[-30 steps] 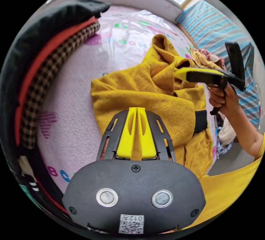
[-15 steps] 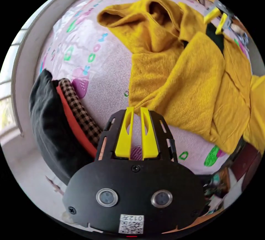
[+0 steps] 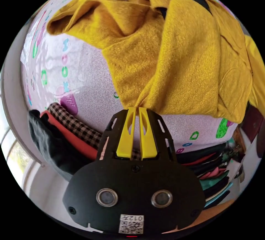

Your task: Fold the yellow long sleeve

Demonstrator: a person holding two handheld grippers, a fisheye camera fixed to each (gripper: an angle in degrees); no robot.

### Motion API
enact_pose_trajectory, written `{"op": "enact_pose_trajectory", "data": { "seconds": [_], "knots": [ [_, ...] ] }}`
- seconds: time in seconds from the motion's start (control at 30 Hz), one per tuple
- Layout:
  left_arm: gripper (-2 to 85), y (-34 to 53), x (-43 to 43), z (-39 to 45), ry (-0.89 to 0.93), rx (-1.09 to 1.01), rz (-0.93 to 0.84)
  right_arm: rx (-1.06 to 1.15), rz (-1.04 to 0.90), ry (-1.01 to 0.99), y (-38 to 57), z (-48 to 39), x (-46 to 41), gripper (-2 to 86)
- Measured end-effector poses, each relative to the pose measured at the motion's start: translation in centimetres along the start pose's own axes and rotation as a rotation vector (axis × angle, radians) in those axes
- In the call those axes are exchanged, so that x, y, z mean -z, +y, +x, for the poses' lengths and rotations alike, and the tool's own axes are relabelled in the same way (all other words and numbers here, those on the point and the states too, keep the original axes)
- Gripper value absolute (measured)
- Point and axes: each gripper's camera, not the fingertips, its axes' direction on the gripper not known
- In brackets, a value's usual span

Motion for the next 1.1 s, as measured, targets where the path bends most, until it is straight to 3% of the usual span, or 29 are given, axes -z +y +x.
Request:
{"op": "enact_pose_trajectory", "data": {
  "seconds": [0.2, 0.33, 0.43, 0.47, 0.63, 0.73, 0.87, 1.1],
  "knots": [
    [0.1, 7.1, 0.2, -5.9, 0.317, 0.324, 0.262, 0.04, 0.212, 0.05, 3.3, -1.2, 7.5, 0.6],
    [0.2, 10.3, -3.0, -7.6, 0.49, 0.556, 0.366, -0.055, 0.062, 0.058, 4.9, 1.4, 3.7, 0.6],
    [0.2, 10.6, -5.5, -8.5, 0.297, 0.782, 0.111, -0.213, 0.05, 0.054, 6.3, 3.7, 1.0, 1.1],
    [0.2, 10.6, -5.7, -8.6, 0.308, 0.787, 0.095, -0.25, 0.068, 0.034, 6.5, 4.2, 1.0, 1.2],
    [0.3, 11.0, -0.9, -6.9, 0.229, 0.818, 0.297, -0.39, 0.075, 0.026, 7.1, 6.0, 2.3, 4.5],
    [0.3, 10.9, 1.5, -3.8, 0.309, 0.783, 0.444, -0.448, 0.176, 0.033, 8.7, 6.3, 5.5, 6.9],
    [0.3, 9.2, 1.7, 0.6, 0.376, 0.735, 0.482, -0.509, 0.247, -0.043, 11.5, 6.8, 7.8, 9.2],
    [0.4, 7.7, -3.5, 2.5, 0.417, 0.933, 0.431, -0.491, 0.311, -0.234, 17.1, 8.5, 8.2, 14.5]
  ]
}}
